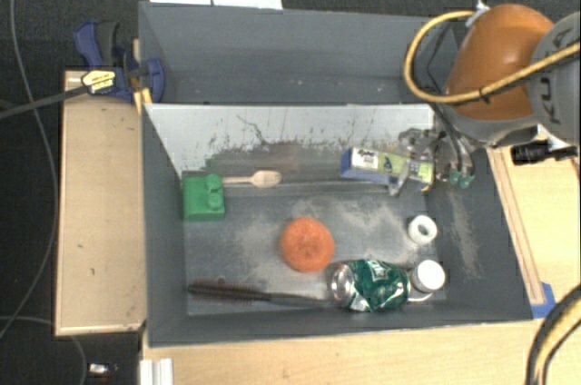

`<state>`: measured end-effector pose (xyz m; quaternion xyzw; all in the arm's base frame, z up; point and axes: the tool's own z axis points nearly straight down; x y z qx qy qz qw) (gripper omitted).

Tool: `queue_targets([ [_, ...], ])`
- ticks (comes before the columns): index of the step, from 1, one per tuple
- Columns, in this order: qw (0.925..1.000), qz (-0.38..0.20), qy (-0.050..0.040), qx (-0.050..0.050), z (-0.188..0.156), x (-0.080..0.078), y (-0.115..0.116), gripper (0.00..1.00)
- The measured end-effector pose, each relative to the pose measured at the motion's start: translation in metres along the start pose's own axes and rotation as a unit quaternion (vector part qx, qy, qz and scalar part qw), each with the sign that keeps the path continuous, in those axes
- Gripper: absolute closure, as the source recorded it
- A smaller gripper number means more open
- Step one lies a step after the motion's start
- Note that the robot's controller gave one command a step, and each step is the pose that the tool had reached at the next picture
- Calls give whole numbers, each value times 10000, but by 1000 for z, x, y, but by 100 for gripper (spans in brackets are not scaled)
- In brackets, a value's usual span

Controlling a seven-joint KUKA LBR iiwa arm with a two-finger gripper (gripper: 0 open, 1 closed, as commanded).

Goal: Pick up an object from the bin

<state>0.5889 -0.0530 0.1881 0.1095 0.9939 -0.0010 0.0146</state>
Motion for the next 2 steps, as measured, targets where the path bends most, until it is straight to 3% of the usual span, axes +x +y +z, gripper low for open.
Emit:
queue_targets([
  [2, 10000, -15, -21, -3, -28, -2, 0, 100],
])
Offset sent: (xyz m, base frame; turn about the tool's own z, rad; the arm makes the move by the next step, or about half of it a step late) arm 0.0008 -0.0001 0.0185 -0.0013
